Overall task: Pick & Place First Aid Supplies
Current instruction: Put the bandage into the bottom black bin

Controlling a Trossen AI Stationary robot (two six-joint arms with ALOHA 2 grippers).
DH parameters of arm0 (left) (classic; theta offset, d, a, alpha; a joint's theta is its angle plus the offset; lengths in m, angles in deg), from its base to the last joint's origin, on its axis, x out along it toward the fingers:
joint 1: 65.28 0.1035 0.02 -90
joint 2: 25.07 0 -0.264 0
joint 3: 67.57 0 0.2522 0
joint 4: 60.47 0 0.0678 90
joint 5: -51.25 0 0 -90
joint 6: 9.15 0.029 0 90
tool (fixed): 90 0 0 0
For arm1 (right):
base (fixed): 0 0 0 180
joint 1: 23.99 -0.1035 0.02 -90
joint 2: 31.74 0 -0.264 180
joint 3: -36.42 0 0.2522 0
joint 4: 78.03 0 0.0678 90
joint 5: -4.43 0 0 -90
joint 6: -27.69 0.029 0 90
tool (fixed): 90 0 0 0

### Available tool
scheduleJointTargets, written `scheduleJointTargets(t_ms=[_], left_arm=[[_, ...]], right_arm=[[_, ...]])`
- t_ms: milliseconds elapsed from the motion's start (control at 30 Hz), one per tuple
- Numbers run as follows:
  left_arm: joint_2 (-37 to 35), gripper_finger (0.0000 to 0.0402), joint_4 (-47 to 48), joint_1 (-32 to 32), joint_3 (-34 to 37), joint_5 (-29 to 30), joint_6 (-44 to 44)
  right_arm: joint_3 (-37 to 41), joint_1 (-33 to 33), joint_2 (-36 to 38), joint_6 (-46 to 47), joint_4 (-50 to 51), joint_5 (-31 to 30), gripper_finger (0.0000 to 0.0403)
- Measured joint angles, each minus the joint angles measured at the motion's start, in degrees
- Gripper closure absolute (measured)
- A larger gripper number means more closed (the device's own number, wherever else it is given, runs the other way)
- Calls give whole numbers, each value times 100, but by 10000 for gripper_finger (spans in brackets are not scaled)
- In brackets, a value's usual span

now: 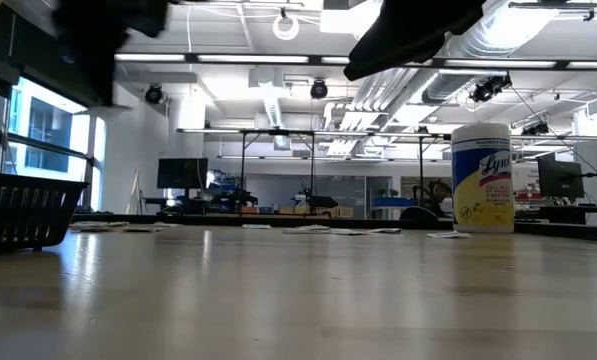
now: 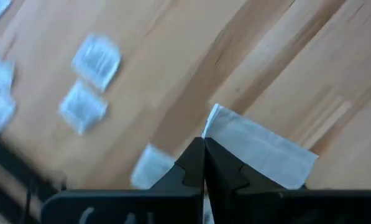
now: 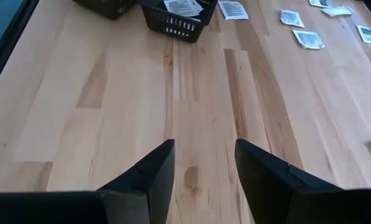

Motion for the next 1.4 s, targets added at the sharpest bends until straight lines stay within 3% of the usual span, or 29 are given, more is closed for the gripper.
scheduleJointTargets(t_ms=[100,233,533,700,833,1033,1300,1400], left_arm=[[-141,401,301,-886,182,192,-1429],[-138,401,259,-1905,415,188,-2563],[-44,401,-109,-3817,402,-739,-4930],[261,401,-236,-4598,402,-652,-6474],[591,401,-254,-4698,404,-634,-7059],[1035,401,-807,-4687,406,-1212,-7121],[1484,397,-904,-4689,406,-1238,-7402],[1684,382,-897,-4687,406,-1591,-7401]], right_arm=[[1,0,0,-16,0,31,242],[1,2,2,-20,-25,31,244],[1,17,2,-87,-49,-59,245],[1,87,2,-302,-50,-32,245],[1,202,2,-623,-80,132,246],[1,449,2,-1210,-240,645,247],[1,667,2,-1990,-552,756,246],[1,730,2,-2030,-601,814,246]])
